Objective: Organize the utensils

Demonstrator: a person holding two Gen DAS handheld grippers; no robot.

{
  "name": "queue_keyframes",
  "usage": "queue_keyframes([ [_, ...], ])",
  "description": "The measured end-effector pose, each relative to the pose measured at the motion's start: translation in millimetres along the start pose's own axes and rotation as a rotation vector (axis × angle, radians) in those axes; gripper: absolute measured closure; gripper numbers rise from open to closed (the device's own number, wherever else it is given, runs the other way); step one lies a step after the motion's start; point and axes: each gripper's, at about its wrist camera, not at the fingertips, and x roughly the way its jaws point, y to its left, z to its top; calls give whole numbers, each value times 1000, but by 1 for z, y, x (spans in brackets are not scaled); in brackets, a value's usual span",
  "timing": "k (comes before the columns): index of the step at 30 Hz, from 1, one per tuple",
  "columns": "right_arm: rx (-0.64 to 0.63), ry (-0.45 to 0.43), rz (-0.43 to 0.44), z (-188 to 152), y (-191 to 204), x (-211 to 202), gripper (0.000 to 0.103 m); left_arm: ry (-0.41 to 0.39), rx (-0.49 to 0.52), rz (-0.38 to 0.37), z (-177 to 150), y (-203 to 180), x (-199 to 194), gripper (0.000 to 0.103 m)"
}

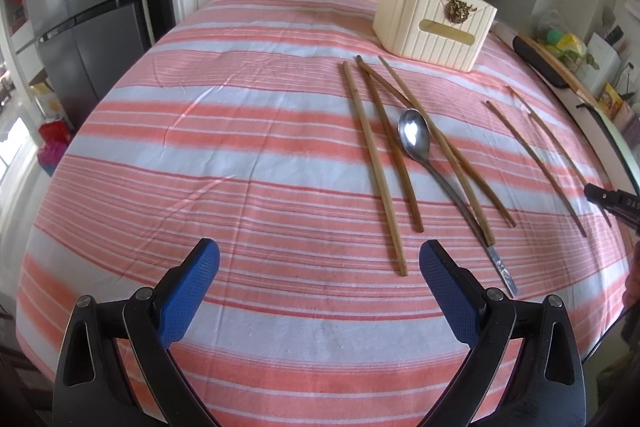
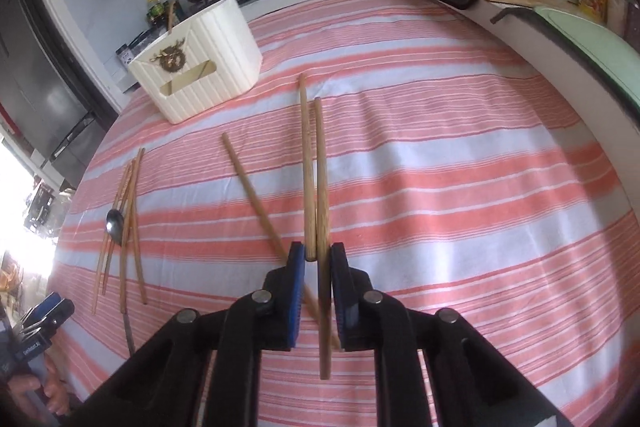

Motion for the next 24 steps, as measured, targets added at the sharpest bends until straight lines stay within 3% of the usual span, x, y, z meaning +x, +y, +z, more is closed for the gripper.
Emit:
queue_keyframes([
  [4, -20, 29, -87, 0, -20, 3, 86, -1, 20, 0, 5, -4, 4, 3],
  [5, -33, 35, -103, -1, -22, 2, 82, -3, 24, 3, 7, -5, 5, 3],
  [6, -41, 30, -102, -3, -24, -1, 68, -4, 24, 4, 10, -6, 7, 3],
  [7, -42, 16, -99, -5, -26, -6, 63, -5, 21, 2, 12, -6, 8, 3],
  [13, -34, -39, -100, -14, -34, -29, 62, 20, -5, -29, 25, -9, 26, 3],
  [18, -27, -67, -86, -17, -33, -40, 62, 37, 36, 44, 36, -19, 47, 4],
  [20, -25, -80, -81, -16, -32, -46, 62, 42, 53, 78, 43, -20, 57, 15],
  [24, -53, -97, -86, -10, -31, -55, 62, 47, 54, 85, 58, -17, 72, 16],
])
